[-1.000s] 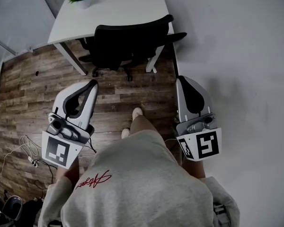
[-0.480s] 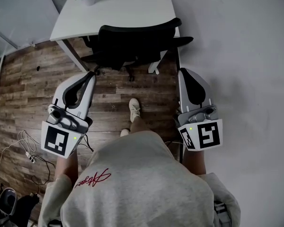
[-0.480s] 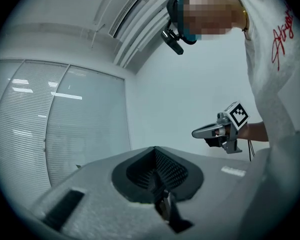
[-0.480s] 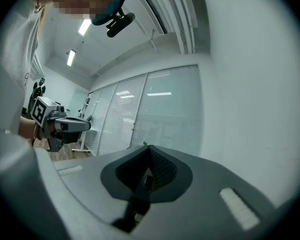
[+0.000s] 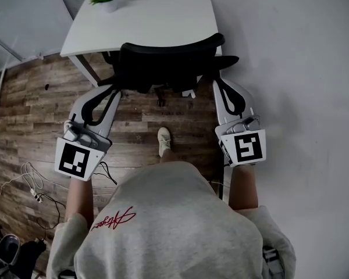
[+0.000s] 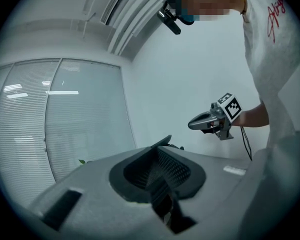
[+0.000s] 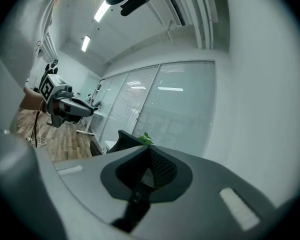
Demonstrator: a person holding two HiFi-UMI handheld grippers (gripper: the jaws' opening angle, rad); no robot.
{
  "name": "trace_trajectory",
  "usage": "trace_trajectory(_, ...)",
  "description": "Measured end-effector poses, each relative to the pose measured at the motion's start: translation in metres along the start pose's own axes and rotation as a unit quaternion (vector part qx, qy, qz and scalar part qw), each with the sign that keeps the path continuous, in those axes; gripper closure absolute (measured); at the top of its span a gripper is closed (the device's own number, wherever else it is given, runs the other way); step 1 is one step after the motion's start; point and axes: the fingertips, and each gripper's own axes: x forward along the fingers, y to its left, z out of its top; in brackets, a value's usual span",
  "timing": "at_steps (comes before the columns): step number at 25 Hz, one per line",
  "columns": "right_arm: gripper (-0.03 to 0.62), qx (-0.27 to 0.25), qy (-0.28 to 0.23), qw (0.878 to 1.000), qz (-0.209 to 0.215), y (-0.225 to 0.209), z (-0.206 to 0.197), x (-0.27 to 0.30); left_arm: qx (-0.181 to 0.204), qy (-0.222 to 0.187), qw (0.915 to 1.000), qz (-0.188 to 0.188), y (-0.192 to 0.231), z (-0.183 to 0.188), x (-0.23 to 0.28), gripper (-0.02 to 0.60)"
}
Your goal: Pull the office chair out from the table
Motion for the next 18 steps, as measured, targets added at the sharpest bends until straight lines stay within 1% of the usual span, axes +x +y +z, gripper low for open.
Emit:
trace_trajectory(3, 0.592, -0.018, 0.010, 0.999, 0.030, -0.005, -0.012, 0.018, 0.010, 0.015, 0.9998, -0.006, 0.005, -0.008, 0.011, 0.524)
trace_trajectory(5, 0.587, -0.022, 0.019, 0.998, 0.055, -0.009, -0.021, 0.028, 0.024, 0.026, 0.9993, -0.011, 0.006, -0.013, 0.019, 0.502)
trace_trajectory(7, 0.559, -0.025, 0.027, 0.996, 0.081, -0.014, -0.031, 0.036, 0.059, 0.050, 0.9966, -0.029, 0.006, -0.022, 0.025, 0.484)
trace_trajectory(9, 0.519, -0.032, 0.037, 0.993, 0.105, -0.017, -0.042, 0.043, 0.102, 0.085, 0.9896, -0.055, 0.005, -0.033, 0.030, 0.461)
trace_trajectory(10, 0.512, -0.042, 0.044, 0.992, 0.114, -0.018, -0.047, 0.047, 0.111, 0.098, 0.9869, -0.064, 0.004, -0.038, 0.033, 0.447)
trace_trajectory(11, 0.510, -0.059, 0.055, 0.989, 0.122, -0.019, -0.054, 0.050, 0.112, 0.108, 0.9854, -0.069, 0.004, -0.043, 0.035, 0.435)
trace_trajectory(14, 0.473, -0.124, 0.089, 0.979, 0.138, -0.022, -0.074, 0.057, 0.106, 0.126, 0.9836, -0.073, 0.004, -0.054, 0.043, 0.417)
trace_trajectory(18, 0.463, -0.168, 0.119, 0.967, 0.152, -0.027, -0.094, 0.065, 0.118, 0.164, 0.9757, -0.084, 0.002, -0.075, 0.052, 0.408)
